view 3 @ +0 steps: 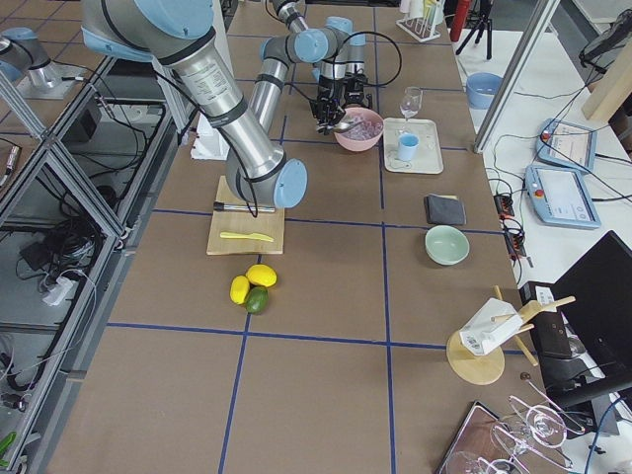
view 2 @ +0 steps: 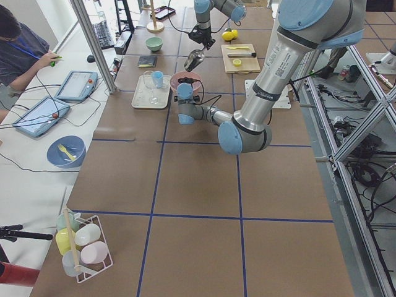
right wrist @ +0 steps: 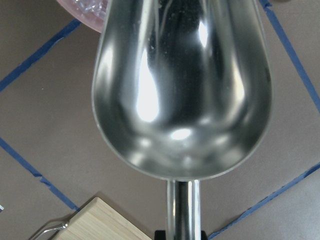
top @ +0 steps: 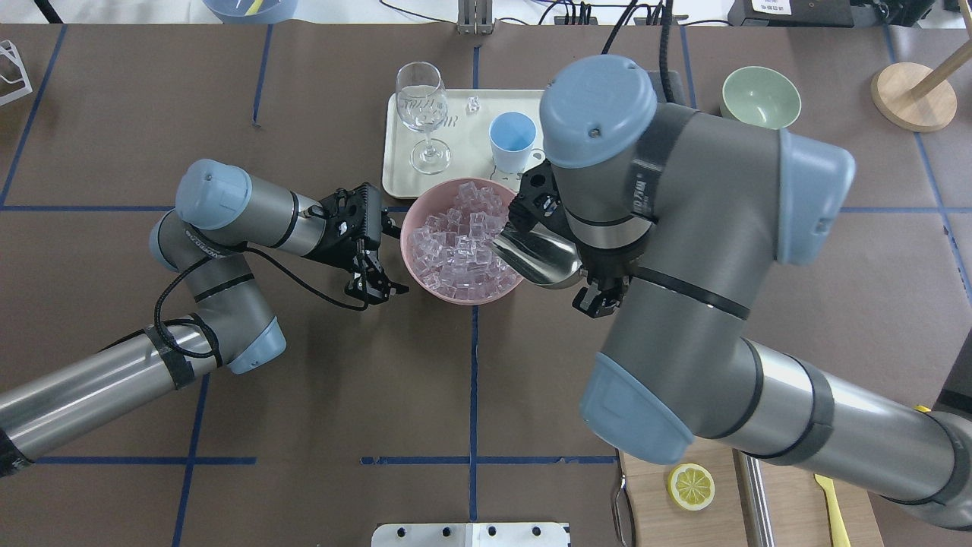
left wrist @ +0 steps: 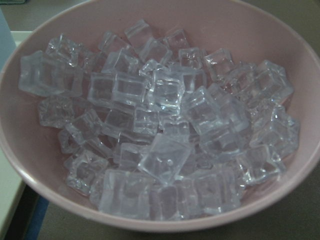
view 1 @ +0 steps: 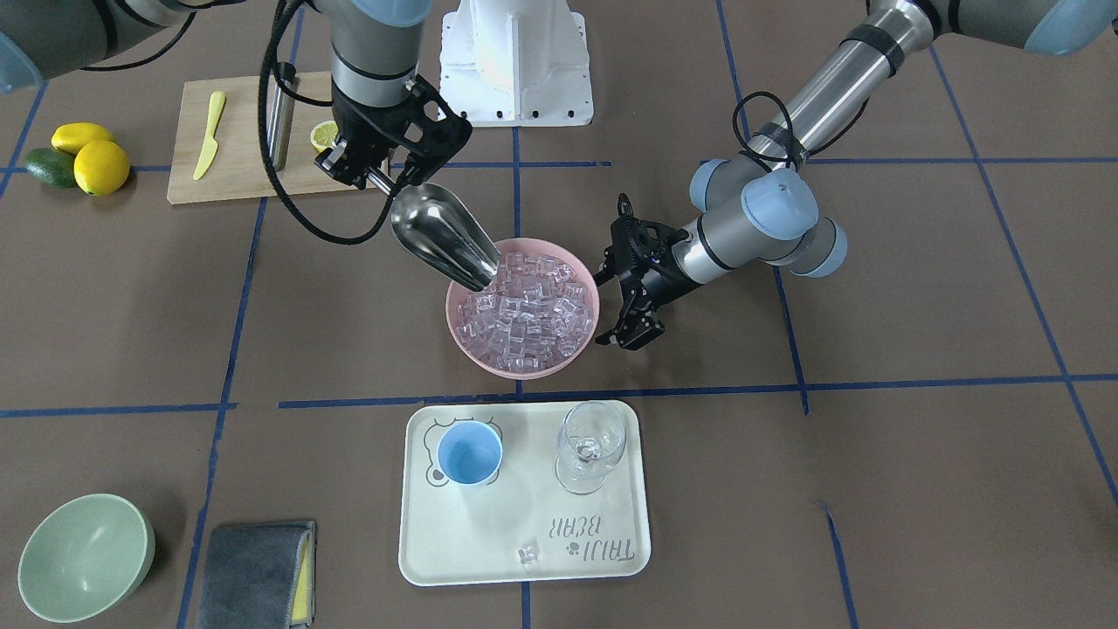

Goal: Put ice in cup with scoop
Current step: 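Dig the scoop into the ice cubes with the right gripper and lift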

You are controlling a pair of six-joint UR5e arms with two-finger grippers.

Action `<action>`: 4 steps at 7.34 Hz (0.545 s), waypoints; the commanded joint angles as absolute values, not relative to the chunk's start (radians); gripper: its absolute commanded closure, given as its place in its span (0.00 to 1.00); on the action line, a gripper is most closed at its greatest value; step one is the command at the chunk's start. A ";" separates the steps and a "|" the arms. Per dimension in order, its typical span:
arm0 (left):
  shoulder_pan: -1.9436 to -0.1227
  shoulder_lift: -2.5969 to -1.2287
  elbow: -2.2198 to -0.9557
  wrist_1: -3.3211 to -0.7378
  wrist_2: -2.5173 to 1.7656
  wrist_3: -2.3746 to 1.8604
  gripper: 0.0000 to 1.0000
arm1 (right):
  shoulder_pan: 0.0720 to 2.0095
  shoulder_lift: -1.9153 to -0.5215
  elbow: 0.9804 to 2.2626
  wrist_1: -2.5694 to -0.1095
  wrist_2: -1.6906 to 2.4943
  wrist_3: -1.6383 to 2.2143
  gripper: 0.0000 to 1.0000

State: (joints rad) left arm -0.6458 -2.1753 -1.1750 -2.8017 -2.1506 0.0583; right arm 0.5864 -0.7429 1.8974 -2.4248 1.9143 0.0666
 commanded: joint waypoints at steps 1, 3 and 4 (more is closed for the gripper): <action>-0.646 -2.175 -1.175 -2.801 -2.151 0.058 0.01 | 0.586 -0.631 1.754 -2.532 1.913 -0.021 1.00; -0.646 -2.175 -1.175 -2.801 -2.151 0.058 0.01 | 0.587 -0.574 1.642 -2.536 1.913 -0.052 1.00; -0.646 -2.175 -1.175 -2.801 -2.151 0.058 0.01 | 0.586 -0.531 1.585 -2.561 1.913 -0.052 1.00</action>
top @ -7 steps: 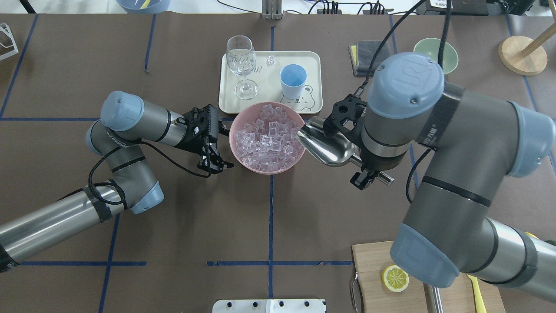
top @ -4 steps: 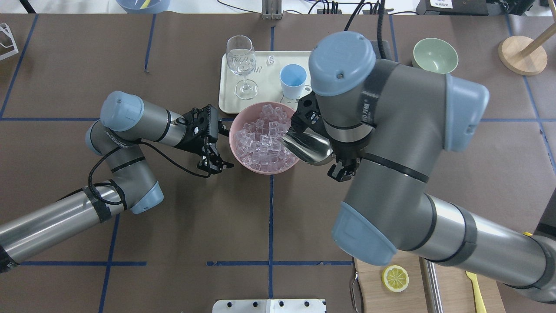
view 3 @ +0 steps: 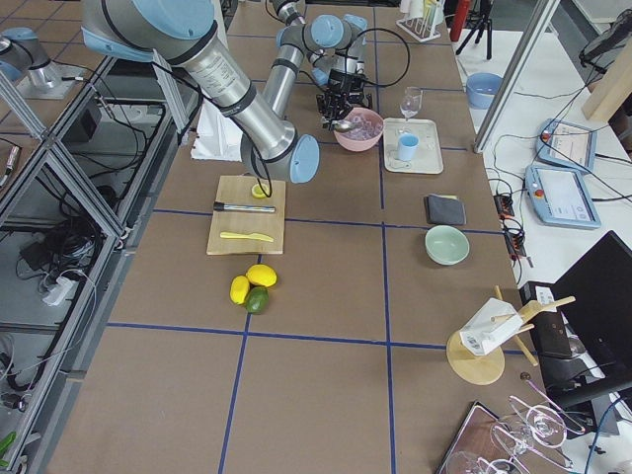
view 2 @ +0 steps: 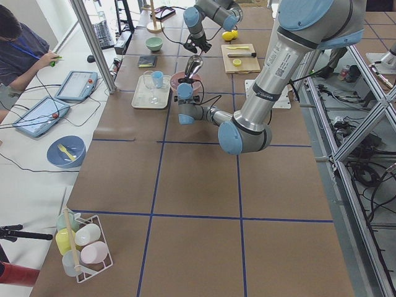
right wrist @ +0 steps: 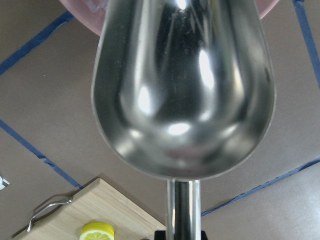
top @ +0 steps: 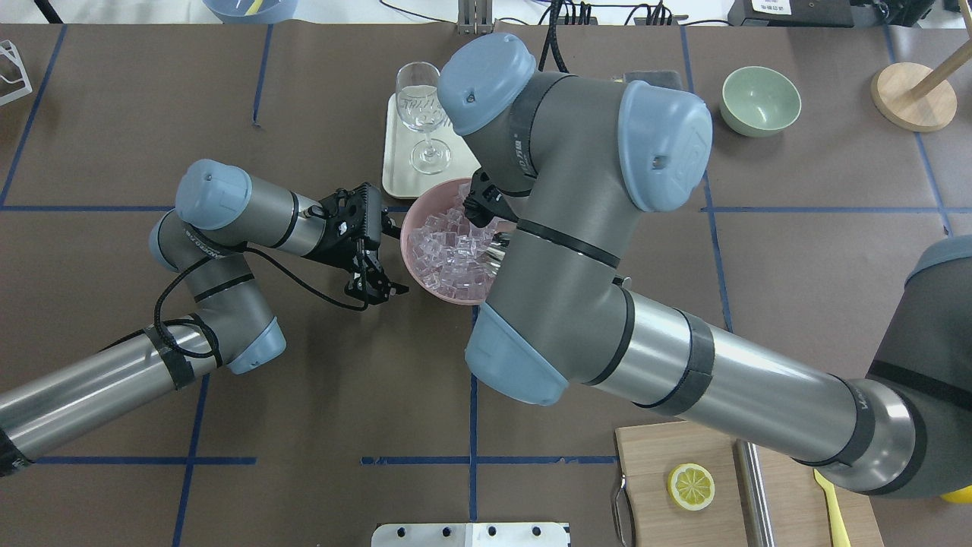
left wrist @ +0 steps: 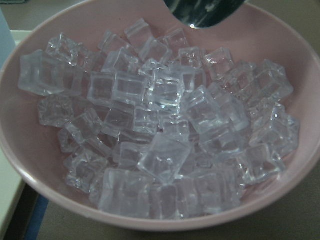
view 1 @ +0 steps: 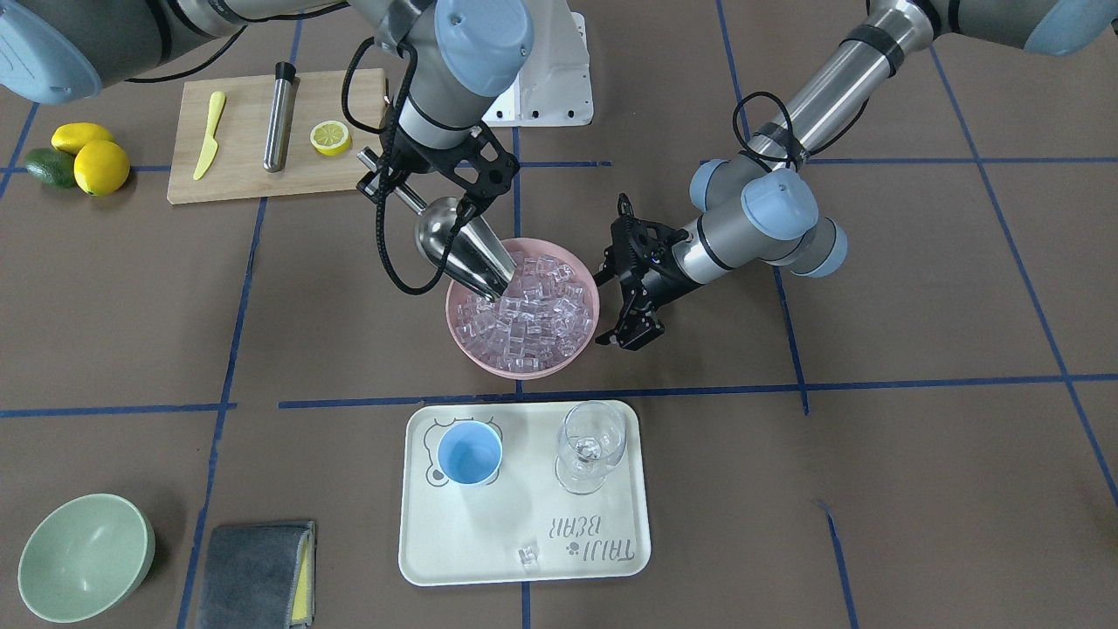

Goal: Put ice in cup with scoop
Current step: 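Dig the scoop into the ice cubes with the right gripper and lift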

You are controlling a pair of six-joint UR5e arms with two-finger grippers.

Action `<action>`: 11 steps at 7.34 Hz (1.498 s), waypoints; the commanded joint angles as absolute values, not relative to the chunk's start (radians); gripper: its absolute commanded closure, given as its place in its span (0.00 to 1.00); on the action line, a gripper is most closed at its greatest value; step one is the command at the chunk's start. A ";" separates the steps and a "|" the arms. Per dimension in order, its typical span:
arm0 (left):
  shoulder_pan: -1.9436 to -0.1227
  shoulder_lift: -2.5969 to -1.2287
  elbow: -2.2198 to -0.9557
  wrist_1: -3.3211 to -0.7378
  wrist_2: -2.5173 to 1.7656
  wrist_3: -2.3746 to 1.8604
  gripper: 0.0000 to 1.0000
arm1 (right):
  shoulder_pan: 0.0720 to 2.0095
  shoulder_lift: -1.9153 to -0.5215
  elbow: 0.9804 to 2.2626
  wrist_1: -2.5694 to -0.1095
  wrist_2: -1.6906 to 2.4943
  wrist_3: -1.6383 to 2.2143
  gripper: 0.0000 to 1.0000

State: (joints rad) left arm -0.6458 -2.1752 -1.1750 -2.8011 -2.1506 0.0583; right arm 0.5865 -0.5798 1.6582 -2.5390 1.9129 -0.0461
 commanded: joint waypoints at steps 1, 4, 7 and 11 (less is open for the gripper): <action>-0.646 -2.175 -1.175 -2.801 -2.151 0.058 0.01 | 0.586 -0.499 1.554 -2.609 1.911 -0.060 1.00; -0.646 -2.175 -1.175 -2.801 -2.151 0.058 0.01 | 0.581 -0.494 1.539 -2.637 1.911 -0.075 1.00; -0.646 -2.175 -1.175 -2.801 -2.151 0.058 0.01 | 0.568 -0.422 1.410 -2.625 1.910 -0.074 1.00; -0.646 -2.177 -1.175 -2.801 -2.151 0.058 0.01 | 0.558 -0.417 1.335 -2.523 1.910 -0.055 1.00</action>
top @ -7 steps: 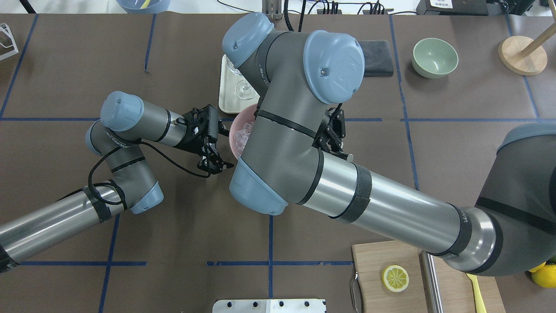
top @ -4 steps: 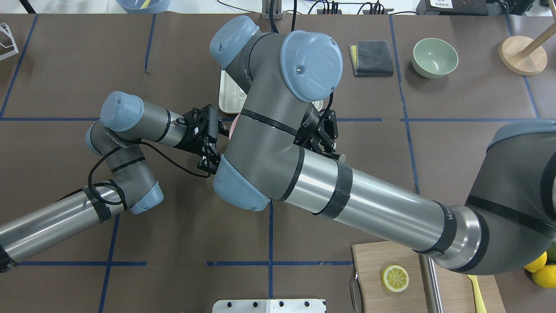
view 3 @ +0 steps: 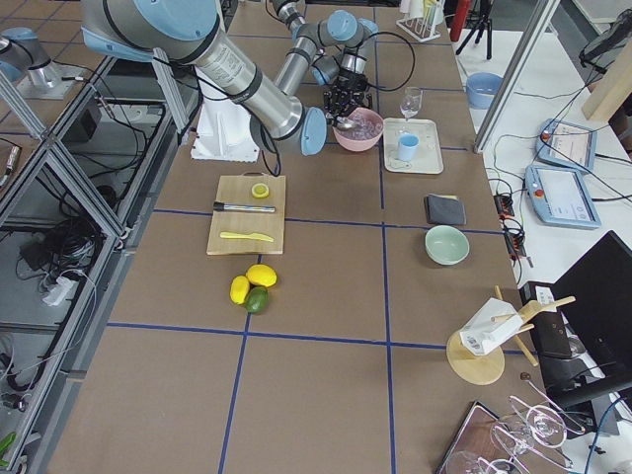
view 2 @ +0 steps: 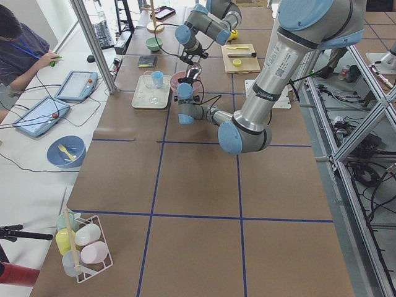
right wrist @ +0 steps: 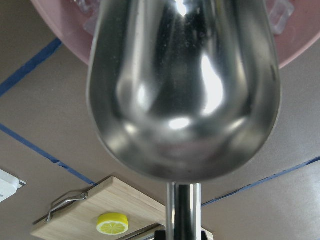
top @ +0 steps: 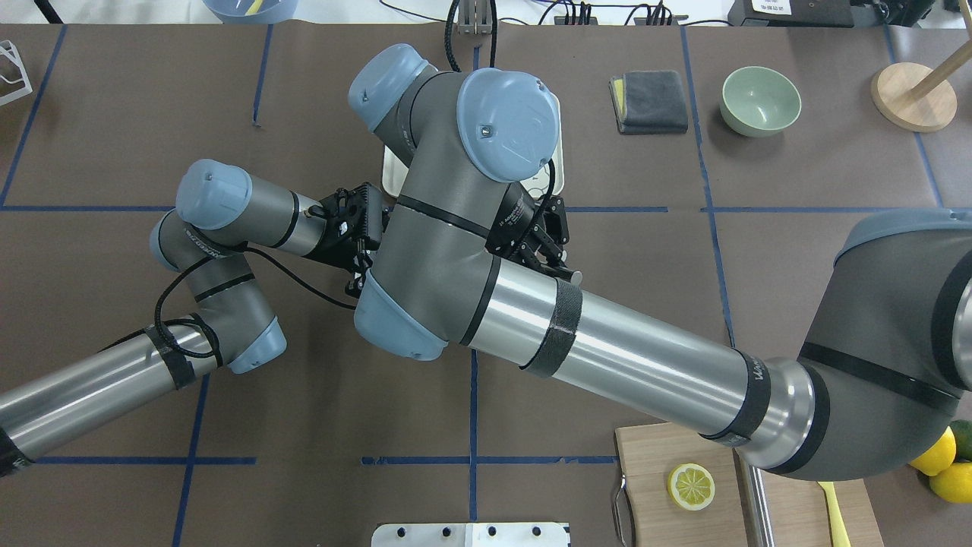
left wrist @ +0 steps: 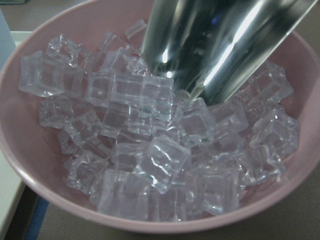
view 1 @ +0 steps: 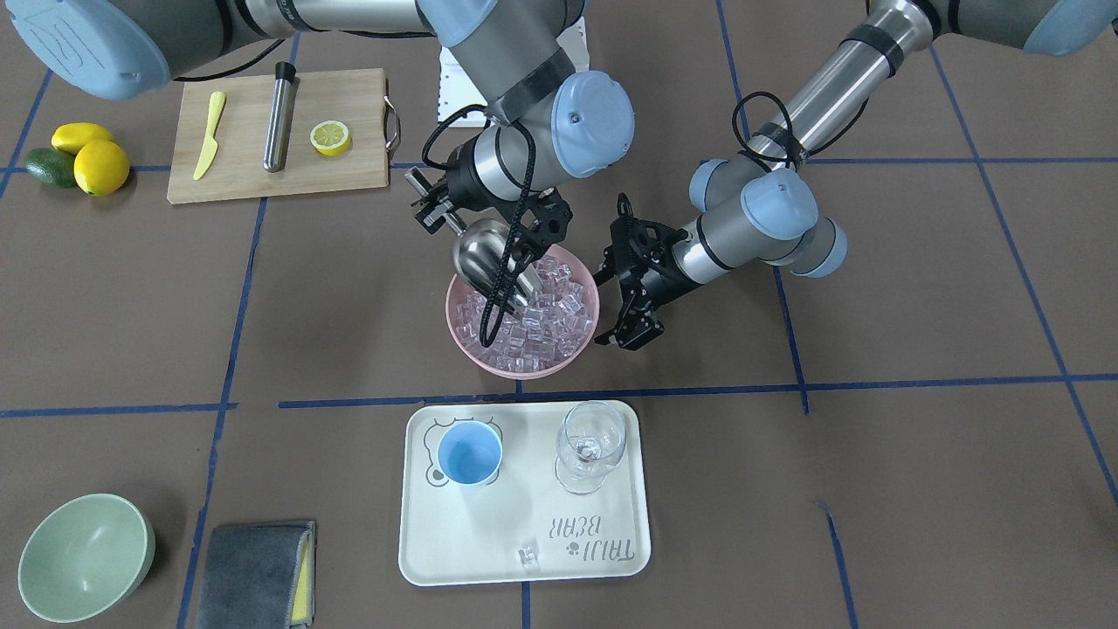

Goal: Put ice in cup with scoop
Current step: 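Dig the scoop into the ice cubes with the right gripper and lift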

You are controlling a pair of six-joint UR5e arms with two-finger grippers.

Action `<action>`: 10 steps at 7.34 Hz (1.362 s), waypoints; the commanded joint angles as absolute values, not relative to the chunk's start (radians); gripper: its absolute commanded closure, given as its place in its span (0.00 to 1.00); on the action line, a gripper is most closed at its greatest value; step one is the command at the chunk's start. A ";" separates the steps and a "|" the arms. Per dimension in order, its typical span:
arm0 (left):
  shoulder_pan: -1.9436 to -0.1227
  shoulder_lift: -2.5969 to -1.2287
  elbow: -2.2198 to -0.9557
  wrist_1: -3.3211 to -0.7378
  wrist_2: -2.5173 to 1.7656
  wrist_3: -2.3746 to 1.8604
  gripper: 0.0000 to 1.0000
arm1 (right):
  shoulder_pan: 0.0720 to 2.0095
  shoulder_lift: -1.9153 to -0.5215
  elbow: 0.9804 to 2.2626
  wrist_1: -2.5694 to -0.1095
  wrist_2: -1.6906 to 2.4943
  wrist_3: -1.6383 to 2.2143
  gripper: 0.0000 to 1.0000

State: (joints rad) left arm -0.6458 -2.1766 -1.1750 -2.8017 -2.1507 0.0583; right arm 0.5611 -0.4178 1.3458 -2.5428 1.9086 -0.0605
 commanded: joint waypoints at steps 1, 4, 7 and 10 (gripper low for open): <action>-0.646 -2.177 -1.175 -2.803 -2.151 0.058 0.01 | 0.557 -0.422 1.333 -2.496 1.910 -0.055 1.00; -0.646 -2.177 -1.175 -2.803 -2.151 0.058 0.01 | 0.540 -0.452 1.312 -2.366 1.895 -0.015 1.00; -0.646 -2.177 -1.175 -2.801 -2.151 0.058 0.01 | 0.540 -0.494 1.321 -2.272 1.894 -0.011 1.00; -0.646 -2.177 -1.175 -2.801 -2.151 0.058 0.01 | 0.541 -0.575 1.403 -2.174 1.894 0.035 1.00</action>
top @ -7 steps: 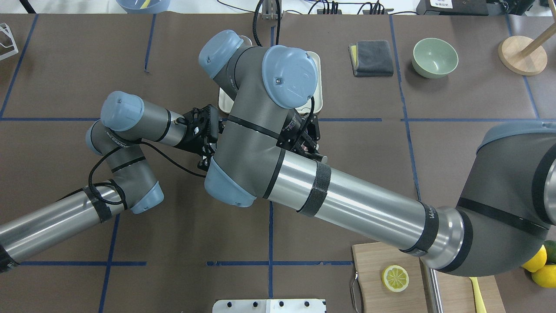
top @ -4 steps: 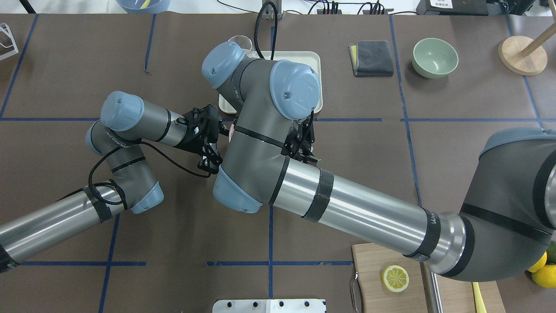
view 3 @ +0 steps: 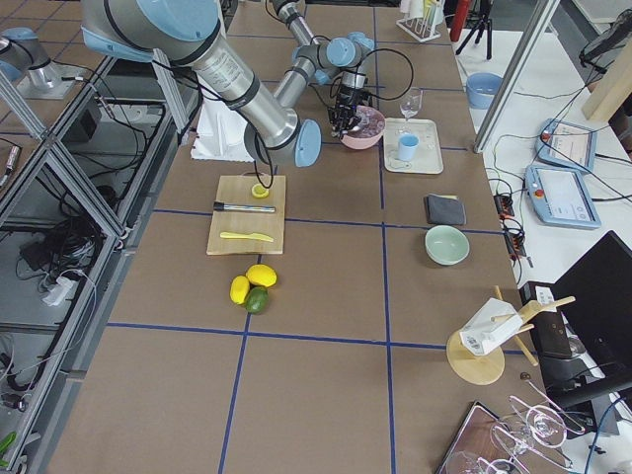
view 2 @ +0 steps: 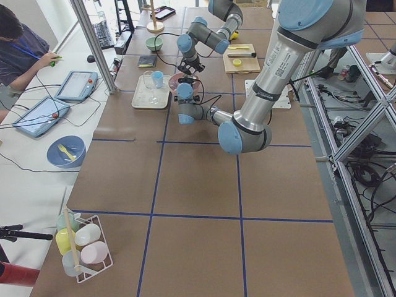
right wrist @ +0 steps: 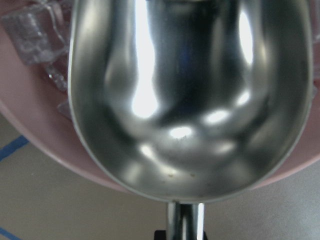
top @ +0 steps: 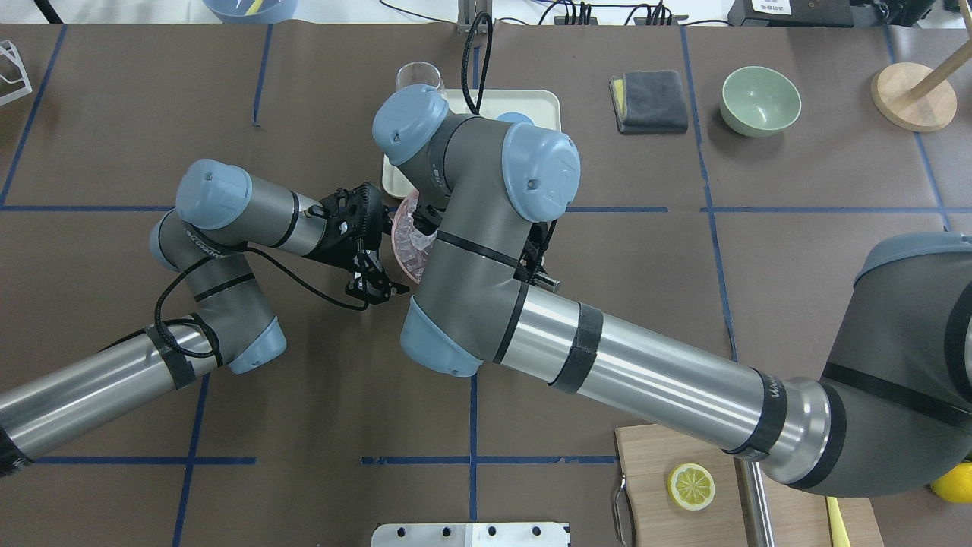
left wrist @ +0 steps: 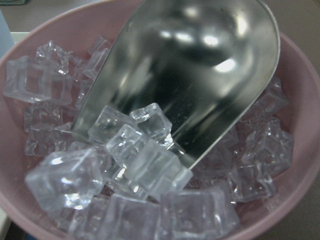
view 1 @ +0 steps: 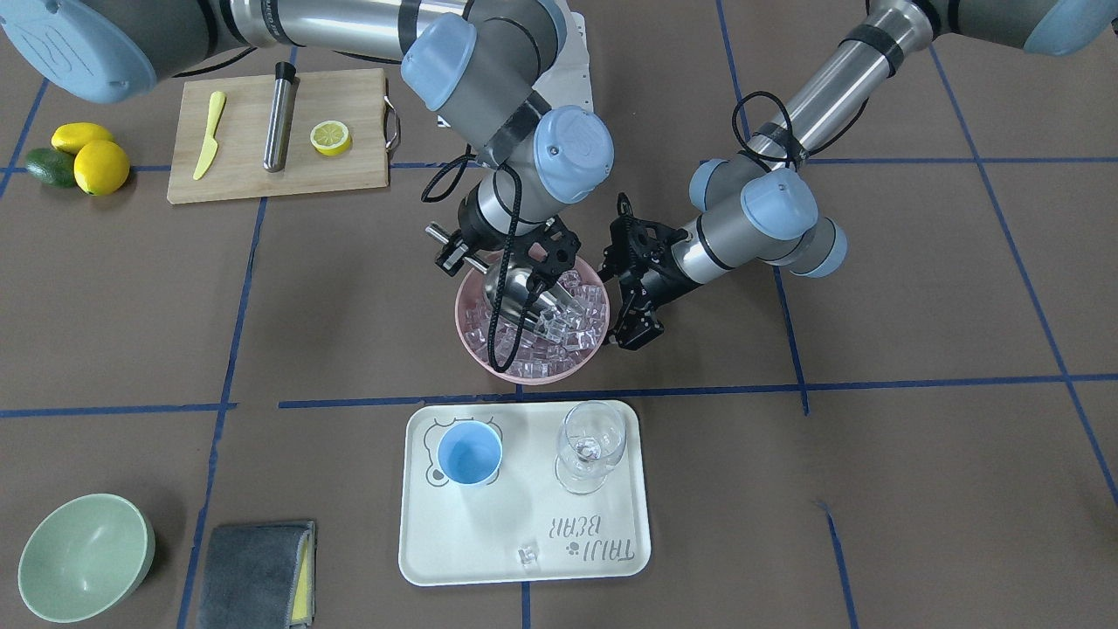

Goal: Put ice in cup with scoop
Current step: 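Dig the scoop into the ice cubes with the right gripper and lift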

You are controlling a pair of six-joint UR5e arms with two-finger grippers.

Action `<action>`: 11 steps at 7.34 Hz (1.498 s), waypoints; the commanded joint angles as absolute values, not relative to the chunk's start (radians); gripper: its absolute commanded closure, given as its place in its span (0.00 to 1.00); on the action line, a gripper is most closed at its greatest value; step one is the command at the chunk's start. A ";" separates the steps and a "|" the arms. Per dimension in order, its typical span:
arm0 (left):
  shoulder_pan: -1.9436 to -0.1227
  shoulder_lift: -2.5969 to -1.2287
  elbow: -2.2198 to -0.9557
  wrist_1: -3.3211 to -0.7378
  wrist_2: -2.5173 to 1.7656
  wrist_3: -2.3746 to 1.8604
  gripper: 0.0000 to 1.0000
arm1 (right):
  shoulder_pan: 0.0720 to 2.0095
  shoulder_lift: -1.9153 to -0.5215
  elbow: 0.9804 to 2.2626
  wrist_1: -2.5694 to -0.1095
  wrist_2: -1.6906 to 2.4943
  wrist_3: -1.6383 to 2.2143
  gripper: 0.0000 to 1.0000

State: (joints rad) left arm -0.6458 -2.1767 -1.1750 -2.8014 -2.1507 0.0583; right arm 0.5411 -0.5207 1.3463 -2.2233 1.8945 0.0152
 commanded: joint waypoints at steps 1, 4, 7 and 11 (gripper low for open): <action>-0.646 -2.177 -1.175 -2.801 -2.151 0.058 0.01 | 0.543 -0.634 1.492 -2.168 1.894 0.035 1.00; -0.644 -2.177 -1.175 -2.801 -2.151 0.058 0.01 | 0.551 -0.721 1.629 -2.099 1.896 0.064 1.00; -0.644 -2.178 -1.175 -2.801 -2.151 0.058 0.01 | 0.581 -0.805 1.710 -1.977 1.916 0.106 1.00; -0.644 -2.178 -1.175 -2.801 -2.151 0.058 0.01 | 0.698 -0.772 1.721 -2.118 1.987 0.101 1.00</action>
